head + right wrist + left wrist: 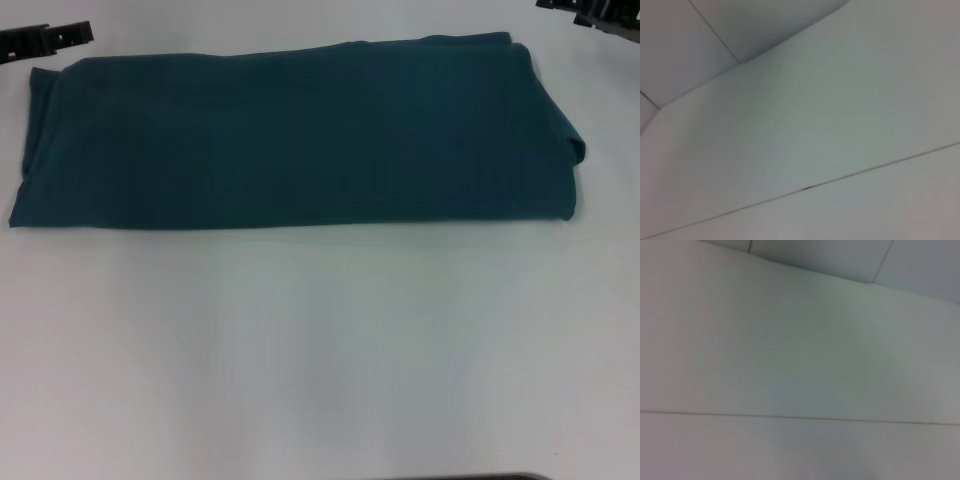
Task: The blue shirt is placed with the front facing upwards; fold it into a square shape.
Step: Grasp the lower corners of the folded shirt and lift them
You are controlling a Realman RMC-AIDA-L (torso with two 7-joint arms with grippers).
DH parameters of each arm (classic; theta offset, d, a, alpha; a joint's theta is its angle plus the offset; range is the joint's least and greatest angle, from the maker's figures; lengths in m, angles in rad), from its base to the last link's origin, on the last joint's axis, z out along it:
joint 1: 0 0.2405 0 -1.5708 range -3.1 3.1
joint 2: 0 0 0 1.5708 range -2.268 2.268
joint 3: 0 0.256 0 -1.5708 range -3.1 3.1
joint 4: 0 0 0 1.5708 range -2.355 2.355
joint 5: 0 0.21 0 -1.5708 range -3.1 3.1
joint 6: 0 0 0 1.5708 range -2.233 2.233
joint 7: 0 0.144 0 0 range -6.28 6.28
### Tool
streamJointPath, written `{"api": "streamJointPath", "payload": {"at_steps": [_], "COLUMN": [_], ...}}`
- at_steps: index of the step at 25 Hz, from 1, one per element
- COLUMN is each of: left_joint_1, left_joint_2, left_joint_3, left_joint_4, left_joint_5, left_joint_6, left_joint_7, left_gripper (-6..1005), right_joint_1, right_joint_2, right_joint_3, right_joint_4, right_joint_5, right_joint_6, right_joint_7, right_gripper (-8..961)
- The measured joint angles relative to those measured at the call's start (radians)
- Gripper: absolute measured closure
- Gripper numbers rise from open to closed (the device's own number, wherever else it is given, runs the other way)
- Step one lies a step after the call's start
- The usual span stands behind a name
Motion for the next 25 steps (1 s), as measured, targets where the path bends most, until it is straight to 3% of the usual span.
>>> {"api": "streamJointPath", "payload": {"at_steps": [5,13,22,25], "left_joint_1": [0.027,0.107,0.203,0.230], "left_joint_2": [-0.006,-0.044,-0.053,-0.056], "left_joint_3": [0.002,0.029,0.027,0.027], "left_joint_4": [-0.055,-0.202,-0.243,-0.247], "left_joint_5": [0.000,-0.002,-0.062,-0.105], "left_joint_6": [0.108,0.274,0.367,0.391], "left_joint_7": [-0.026,-0.028,-0.010,0.017], "left_gripper": [222,200,199,199], "right_joint_1": [-0.066,-0.156,-0.240,-0.245], "right_joint_2": [0.003,-0.030,-0.099,-0.108], "right_joint_3": [-0.002,-0.018,-0.081,-0.084], "right_joint_4": [-0.035,-0.071,-0.074,-0.076], "right_joint_5": [0.081,0.077,0.025,-0.036], "right_joint_6": [-0.146,-0.387,-0.569,-0.598], "right_joint_7": [-0.071,-0.075,0.039,0.095], "right_gripper": [203,162,164,165]}}
